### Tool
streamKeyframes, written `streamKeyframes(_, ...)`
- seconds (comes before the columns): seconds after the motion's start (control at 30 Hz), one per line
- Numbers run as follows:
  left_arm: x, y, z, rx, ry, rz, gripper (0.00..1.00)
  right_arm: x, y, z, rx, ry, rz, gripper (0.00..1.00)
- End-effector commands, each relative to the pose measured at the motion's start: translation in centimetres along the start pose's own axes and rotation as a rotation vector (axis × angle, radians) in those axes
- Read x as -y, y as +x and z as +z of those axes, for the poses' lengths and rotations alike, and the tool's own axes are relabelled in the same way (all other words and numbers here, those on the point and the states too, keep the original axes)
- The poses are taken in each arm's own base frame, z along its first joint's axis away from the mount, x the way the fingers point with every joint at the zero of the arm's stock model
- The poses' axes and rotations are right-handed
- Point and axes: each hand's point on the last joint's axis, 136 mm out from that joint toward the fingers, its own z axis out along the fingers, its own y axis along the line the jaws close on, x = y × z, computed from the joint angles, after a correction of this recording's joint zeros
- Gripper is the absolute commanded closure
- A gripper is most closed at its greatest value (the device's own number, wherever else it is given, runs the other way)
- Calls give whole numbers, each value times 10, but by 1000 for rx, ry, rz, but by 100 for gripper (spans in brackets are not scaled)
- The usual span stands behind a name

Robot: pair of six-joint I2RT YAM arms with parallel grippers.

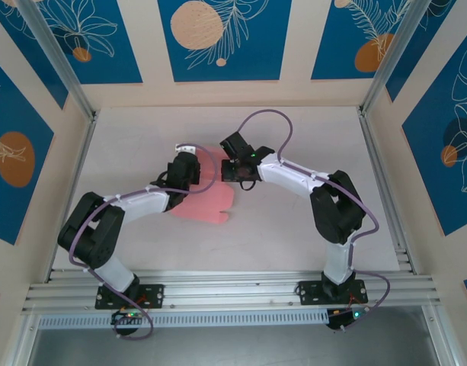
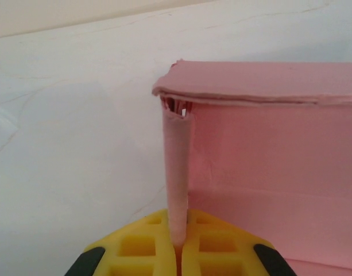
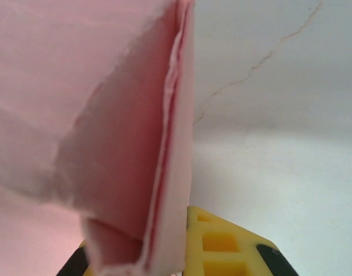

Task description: Fold the paper box

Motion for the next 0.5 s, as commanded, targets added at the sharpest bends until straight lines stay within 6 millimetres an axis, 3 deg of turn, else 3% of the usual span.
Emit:
streamKeyframes(0.0, -21, -3, 2, 18, -170, -19, 100, -14, 9, -4, -34, -2, 7, 100)
streamKeyframes(0.2, -59, 8, -4, -18, -431, -61, 100, -25, 20, -6, -45, 18, 36, 100)
streamKeyframes(0.33, -65, 10, -2, -41, -478, -99, 100, -37, 26, -7, -52, 9, 23, 100)
streamKeyframes(0.47, -54, 10, 6, -49, -404, -149, 100, -46, 27, -8, -51, -1, 6, 100)
